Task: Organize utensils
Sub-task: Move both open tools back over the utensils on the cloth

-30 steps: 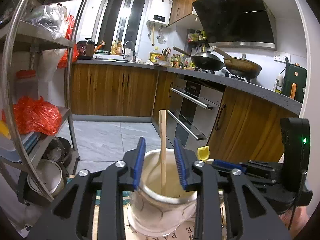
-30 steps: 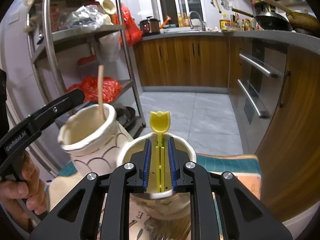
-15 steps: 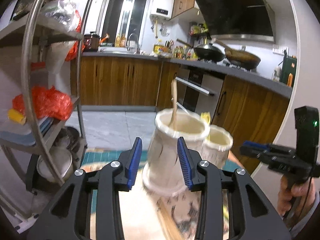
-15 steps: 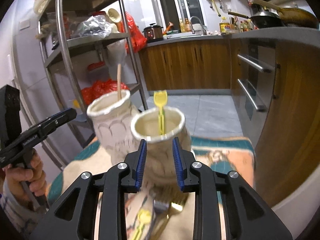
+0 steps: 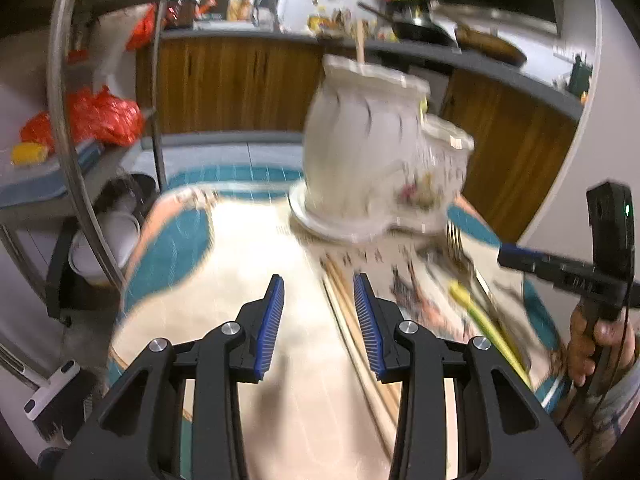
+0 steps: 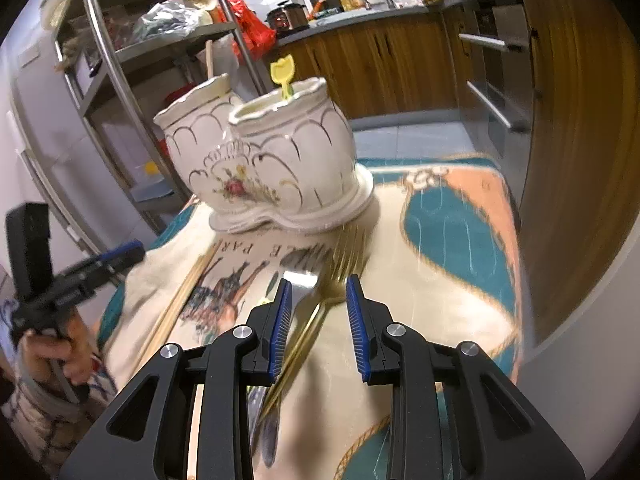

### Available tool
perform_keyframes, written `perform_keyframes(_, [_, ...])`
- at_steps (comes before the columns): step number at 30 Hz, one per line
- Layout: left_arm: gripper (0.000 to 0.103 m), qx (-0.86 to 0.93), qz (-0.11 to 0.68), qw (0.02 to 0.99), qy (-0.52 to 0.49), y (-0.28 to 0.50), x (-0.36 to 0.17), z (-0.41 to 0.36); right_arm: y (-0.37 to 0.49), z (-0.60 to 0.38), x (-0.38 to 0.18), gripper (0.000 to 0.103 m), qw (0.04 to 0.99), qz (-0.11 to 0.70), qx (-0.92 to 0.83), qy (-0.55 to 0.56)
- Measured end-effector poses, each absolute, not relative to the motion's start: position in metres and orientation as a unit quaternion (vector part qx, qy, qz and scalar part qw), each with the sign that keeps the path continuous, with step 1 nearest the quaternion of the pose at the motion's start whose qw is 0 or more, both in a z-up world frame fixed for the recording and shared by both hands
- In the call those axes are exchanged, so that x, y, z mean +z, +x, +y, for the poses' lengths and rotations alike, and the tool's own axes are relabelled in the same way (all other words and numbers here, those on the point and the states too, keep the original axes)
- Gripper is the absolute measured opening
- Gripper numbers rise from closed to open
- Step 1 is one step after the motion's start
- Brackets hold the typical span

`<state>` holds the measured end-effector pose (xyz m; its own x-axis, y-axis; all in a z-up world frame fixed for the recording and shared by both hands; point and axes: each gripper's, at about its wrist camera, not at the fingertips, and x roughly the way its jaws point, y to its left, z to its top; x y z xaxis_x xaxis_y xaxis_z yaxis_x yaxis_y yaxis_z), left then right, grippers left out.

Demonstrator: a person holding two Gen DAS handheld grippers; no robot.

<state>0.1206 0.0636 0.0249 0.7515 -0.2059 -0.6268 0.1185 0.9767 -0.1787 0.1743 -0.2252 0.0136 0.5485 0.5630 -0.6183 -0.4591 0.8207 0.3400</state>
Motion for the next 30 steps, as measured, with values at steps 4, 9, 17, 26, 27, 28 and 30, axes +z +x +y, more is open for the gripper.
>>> perform_keyframes(4, [0.036,-0.107,0.376,0.919,-0.043,0.116,0.008,0.053,0.17,-0.226,0.011,0.03,0.875,0.379,0.293,0.071])
perform_keyframes(9, [0.036,-0.108,0.394,0.912,-0.011,0.111,-0.001,0.041,0.168,-0.226,0.009,0.03,0.873,0.38,0.296,0.073])
perform_keyframes(17, [0.026,-0.092,0.395,0.914,0.007,0.113,-0.001,0.042,0.166,-0.223,0.008,0.03,0.872,0.382,0.298,0.064])
perform_keyframes(26, [0.015,-0.083,0.397,0.914,0.009,0.118,0.0,0.051,0.163,-0.2,0.015,0.03,0.868,0.4,0.292,0.016])
perform_keyframes(27, [0.015,-0.083,0.397,0.914,0.009,0.118,0.0,0.051,0.164,-0.196,0.015,0.03,0.865,0.407,0.293,0.011])
perform_keyframes(28, [0.015,-0.083,0.396,0.914,0.01,0.117,0.0,0.051,0.166,-0.194,0.014,0.03,0.861,0.414,0.295,0.01])
perform_keyframes(30, [0.015,-0.082,0.396,0.914,0.009,0.117,0.001,0.052,0.172,-0.188,0.009,0.03,0.852,0.434,0.293,0.008])
